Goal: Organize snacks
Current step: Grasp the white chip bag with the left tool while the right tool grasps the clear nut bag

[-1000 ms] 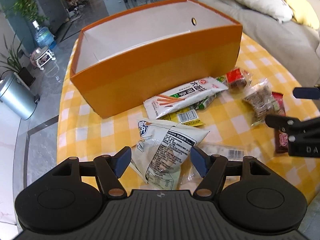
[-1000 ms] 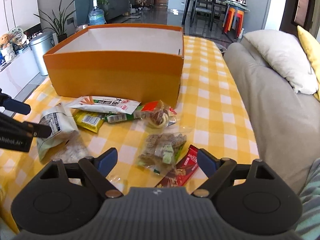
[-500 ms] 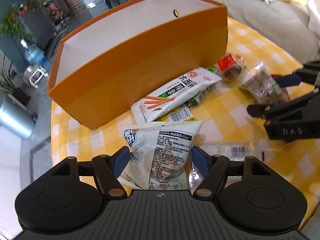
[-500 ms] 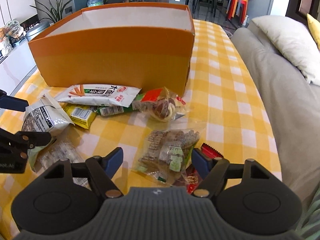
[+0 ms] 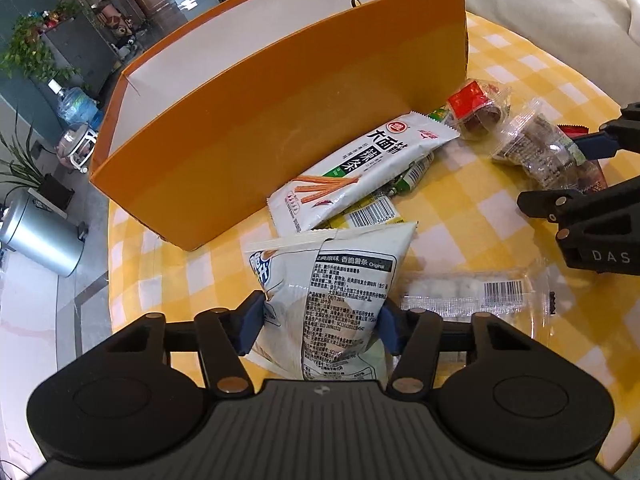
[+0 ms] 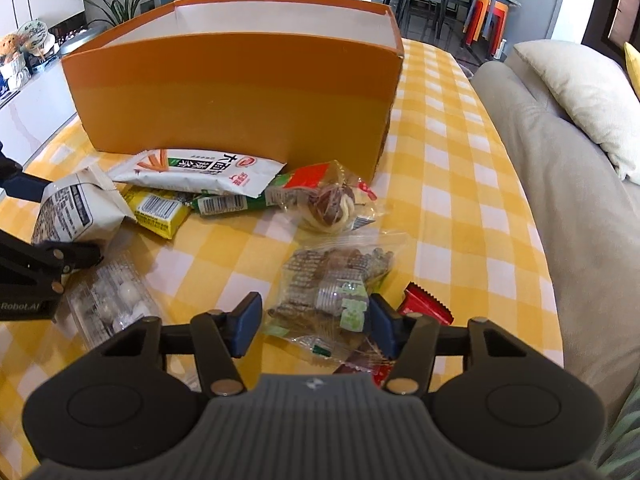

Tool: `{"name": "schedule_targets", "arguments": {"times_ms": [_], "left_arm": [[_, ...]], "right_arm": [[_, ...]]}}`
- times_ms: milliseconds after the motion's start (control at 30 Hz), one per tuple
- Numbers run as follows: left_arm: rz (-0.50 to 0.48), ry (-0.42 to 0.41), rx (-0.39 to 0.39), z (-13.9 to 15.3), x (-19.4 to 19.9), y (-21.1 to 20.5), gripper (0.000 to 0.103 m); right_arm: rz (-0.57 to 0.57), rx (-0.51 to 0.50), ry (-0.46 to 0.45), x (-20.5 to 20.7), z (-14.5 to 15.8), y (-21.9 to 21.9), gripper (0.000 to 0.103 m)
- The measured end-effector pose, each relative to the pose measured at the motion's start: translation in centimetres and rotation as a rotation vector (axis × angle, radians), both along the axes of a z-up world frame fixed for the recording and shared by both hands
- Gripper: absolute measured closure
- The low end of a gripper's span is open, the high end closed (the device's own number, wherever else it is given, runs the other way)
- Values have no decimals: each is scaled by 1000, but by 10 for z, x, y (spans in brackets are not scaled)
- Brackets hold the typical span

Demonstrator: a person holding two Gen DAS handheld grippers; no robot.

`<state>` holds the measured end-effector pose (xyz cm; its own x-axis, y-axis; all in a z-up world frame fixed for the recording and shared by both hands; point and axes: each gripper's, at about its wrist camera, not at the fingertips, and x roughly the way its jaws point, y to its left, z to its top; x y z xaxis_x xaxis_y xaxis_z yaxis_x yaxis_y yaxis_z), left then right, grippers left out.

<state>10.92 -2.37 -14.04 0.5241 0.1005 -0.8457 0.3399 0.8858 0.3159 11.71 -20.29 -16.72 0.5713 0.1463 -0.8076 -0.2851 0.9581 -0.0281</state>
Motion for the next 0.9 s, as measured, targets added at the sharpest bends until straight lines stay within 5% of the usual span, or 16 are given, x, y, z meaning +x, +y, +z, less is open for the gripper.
{"name": "schedule_targets", "arguments": {"times_ms": [233,500,900], "left_arm": [[56,-10,-60,8,-2,7,53],[79,-61,-93,34,-14,10,54],[154,-72,-253,73,-24,23,54]], "right_arm": [[9,4,-5,-5,3,-1,53],[-9,31,-5,-11,14,-6,53],[18,65,-73,-39,50,-5,54]]}}
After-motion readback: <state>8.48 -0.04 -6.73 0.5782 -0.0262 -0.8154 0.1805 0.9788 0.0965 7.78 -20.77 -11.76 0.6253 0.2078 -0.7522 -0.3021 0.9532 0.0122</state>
